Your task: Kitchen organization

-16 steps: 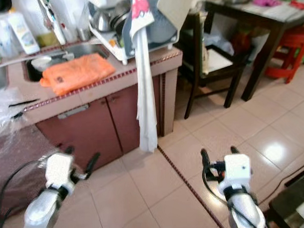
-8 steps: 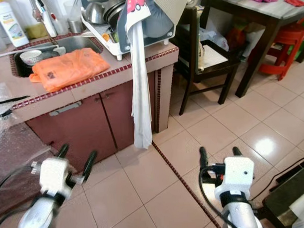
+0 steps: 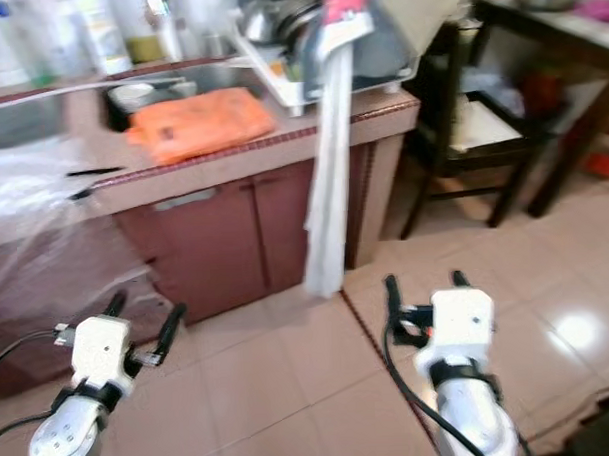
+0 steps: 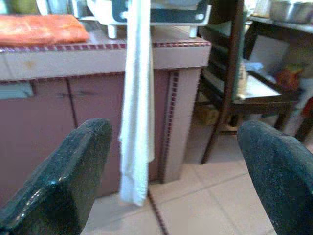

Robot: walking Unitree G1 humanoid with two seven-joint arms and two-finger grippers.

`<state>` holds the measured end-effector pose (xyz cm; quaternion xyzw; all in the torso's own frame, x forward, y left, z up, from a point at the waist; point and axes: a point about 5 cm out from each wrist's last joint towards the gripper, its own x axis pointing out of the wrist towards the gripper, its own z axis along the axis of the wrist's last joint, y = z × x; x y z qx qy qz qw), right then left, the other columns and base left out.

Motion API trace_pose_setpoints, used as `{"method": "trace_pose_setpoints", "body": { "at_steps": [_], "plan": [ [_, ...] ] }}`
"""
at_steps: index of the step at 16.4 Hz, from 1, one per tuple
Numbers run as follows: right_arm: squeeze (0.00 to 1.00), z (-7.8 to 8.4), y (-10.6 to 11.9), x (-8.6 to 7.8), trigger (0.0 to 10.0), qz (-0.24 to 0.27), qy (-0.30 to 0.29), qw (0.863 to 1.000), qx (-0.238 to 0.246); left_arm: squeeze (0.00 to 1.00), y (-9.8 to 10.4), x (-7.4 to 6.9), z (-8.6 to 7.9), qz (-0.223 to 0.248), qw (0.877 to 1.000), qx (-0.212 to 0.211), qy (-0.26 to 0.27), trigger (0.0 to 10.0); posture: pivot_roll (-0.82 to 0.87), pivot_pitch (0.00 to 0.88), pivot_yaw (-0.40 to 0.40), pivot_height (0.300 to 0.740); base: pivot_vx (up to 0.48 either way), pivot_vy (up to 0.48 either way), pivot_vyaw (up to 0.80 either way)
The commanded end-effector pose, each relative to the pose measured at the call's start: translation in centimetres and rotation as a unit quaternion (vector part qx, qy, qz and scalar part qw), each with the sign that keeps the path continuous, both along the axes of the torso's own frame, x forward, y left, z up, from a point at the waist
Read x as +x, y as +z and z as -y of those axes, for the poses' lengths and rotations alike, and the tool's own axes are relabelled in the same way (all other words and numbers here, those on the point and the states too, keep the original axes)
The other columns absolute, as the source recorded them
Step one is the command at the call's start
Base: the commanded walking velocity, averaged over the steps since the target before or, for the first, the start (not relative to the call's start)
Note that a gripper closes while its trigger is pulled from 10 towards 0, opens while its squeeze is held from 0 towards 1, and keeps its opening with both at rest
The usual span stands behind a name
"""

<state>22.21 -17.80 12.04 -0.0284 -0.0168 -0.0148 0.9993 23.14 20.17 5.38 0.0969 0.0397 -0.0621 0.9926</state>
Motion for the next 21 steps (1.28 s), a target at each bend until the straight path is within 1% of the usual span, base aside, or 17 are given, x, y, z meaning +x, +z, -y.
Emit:
{"method": "trace_pose_setpoints", "body": {
  "at_steps": [1, 4, 5, 6, 10, 16, 17, 19, 21],
  "plan": [
    [0.00, 0.3, 0.1, -0.1, 10.0, 0.000, -0.015, 1.000, 0.005, 0.00, 0.5, 0.4, -0.3, 0.000, 1.000, 0.008, 0.004, 10.0, 0.02, 0.072, 0.042, 0.740, 0.000, 0.000, 0.00],
    [0.00, -0.1, 0.2, 0.1, 10.0, 0.003, -0.017, 1.000, 0.012, 0.00, 0.8, 0.7, -0.4, 0.003, 1.000, 0.008, 0.004, 10.0, 0.02, 0.077, 0.048, 0.740, 0.000, 0.000, 0.00],
    [0.00, -0.3, 0.3, 0.2, 10.0, 0.006, -0.017, 1.000, 0.013, 0.00, 0.9, 0.8, -0.5, 0.003, 1.000, 0.010, 0.006, 10.0, 0.02, 0.078, 0.053, 0.740, 0.000, -0.337, 0.00],
    [0.00, -0.4, 0.4, 0.3, 10.0, 0.007, -0.017, 1.000, 0.014, 0.00, 0.9, 1.0, -0.5, 0.003, 1.000, 0.009, 0.007, 10.0, 0.02, 0.077, 0.054, 0.740, 0.000, 0.262, 0.00],
    [0.00, -0.4, 0.5, 0.5, 10.0, 0.010, -0.021, 1.000, 0.015, 0.00, 0.5, 1.9, -0.4, -0.005, 1.000, 0.007, 0.010, 10.0, 0.02, 0.072, 0.055, 0.740, 0.000, 0.000, 0.00],
    [0.00, -0.4, 0.6, 0.5, 10.0, 0.012, -0.021, 1.000, 0.010, 0.00, 0.0, 2.3, -0.2, -0.015, 1.000, 0.004, 0.008, 10.0, 0.02, 0.076, 0.053, 0.740, 0.000, 0.448, 0.00],
    [0.00, -0.4, 0.6, 0.5, 10.0, 0.012, -0.022, 1.000, 0.009, 0.00, 0.3, 2.3, 0.1, -0.011, 1.000, 0.003, 0.006, 10.0, 0.02, 0.076, 0.053, 0.740, 0.000, 0.480, 0.00],
    [0.00, -0.3, 0.6, 0.4, 10.0, 0.012, -0.024, 1.000, 0.010, 0.00, 1.8, 2.5, 0.9, 0.005, 1.000, 0.002, -0.001, 10.0, 0.01, 0.075, 0.056, 0.740, 0.000, 0.480, 0.00],
    [0.00, -0.3, 0.6, 0.4, 10.0, 0.013, -0.026, 1.000, 0.009, 0.00, 2.4, 2.6, 1.4, 0.011, 1.000, 0.001, -0.006, 10.0, 0.01, 0.076, 0.055, 0.740, 0.000, 0.480, 0.00]
  ]
}}
